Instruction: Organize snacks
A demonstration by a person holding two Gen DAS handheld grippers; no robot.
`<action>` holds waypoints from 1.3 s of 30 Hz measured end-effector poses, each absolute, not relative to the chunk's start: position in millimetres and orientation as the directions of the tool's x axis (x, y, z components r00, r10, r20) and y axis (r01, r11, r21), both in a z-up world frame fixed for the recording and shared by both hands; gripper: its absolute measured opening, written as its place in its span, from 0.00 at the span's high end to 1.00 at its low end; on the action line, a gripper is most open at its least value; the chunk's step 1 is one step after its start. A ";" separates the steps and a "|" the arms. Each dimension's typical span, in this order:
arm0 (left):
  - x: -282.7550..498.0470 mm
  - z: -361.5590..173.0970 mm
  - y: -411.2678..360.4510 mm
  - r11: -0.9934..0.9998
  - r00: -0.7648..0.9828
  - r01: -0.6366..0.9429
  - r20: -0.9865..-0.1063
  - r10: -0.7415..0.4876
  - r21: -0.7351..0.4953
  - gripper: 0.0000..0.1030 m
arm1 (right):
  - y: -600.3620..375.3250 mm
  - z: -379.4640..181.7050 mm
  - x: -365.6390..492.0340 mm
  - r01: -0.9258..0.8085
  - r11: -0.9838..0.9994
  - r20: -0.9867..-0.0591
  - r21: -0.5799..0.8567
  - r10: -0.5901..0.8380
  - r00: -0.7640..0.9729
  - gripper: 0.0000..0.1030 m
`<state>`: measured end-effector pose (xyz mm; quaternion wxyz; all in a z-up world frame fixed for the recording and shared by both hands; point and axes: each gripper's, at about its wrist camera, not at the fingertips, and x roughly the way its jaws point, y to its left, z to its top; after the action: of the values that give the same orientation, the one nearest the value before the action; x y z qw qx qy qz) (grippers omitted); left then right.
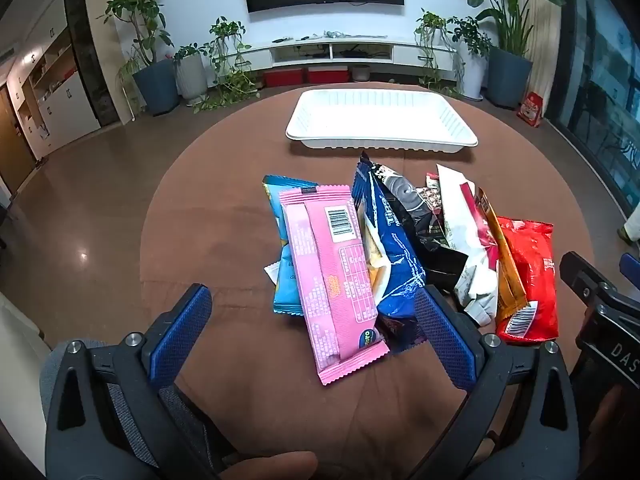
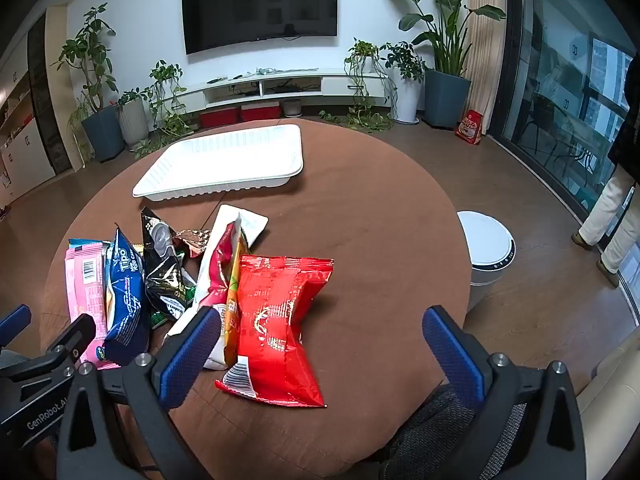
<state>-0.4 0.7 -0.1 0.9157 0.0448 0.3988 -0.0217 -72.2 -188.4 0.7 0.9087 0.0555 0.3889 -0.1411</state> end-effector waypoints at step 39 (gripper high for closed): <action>2.2 -4.9 -1.3 0.993 0.675 0.074 -0.737 0.016 0.089 0.00 | -187.1 2.5 -72.7 0.299 0.954 -0.722 -0.017 -0.218 0.656 0.00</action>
<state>2.2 -1.3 -4.9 0.9135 0.0556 0.4027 -0.0158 -72.7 -187.1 2.5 0.9085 0.0519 0.3894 -0.1424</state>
